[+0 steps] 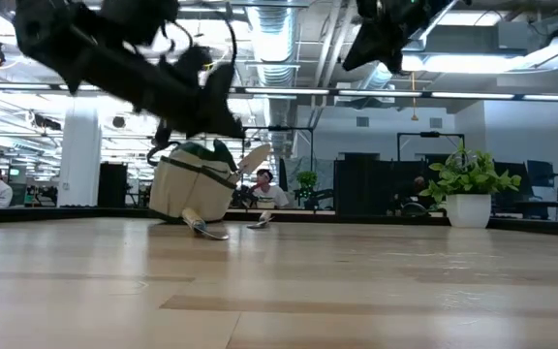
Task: Pick & Place Garden tools in Gardening bag
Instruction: Put the top brown trowel into the yellow gardening bag
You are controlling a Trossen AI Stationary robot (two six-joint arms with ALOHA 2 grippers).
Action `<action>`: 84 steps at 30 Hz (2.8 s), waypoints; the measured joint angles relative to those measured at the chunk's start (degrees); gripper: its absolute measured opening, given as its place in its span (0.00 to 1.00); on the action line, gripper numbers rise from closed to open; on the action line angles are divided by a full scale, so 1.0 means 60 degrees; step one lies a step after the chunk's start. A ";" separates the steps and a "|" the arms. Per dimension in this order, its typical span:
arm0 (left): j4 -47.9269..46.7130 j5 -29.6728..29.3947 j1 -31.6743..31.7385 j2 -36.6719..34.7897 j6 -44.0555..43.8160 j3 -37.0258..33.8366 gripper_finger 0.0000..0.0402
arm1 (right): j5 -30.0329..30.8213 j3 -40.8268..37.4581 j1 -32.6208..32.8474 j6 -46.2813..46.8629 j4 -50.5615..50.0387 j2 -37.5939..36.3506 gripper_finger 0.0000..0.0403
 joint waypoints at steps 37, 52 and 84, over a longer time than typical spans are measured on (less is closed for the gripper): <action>-0.1499 0.1527 -0.1876 -0.7386 0.3391 -0.2677 0.00 | -0.2703 -0.2930 -0.0664 0.7208 0.9911 0.6018 0.00; -0.3340 0.1519 -0.1876 -0.8728 0.3400 -0.2677 0.00 | -0.2289 -0.2526 -0.0613 0.8449 0.9597 0.6749 0.15; -0.3676 0.1516 -0.1876 -0.8725 0.3636 -0.2674 0.00 | 0.0040 -0.1375 0.0165 0.8806 0.7238 0.6749 0.30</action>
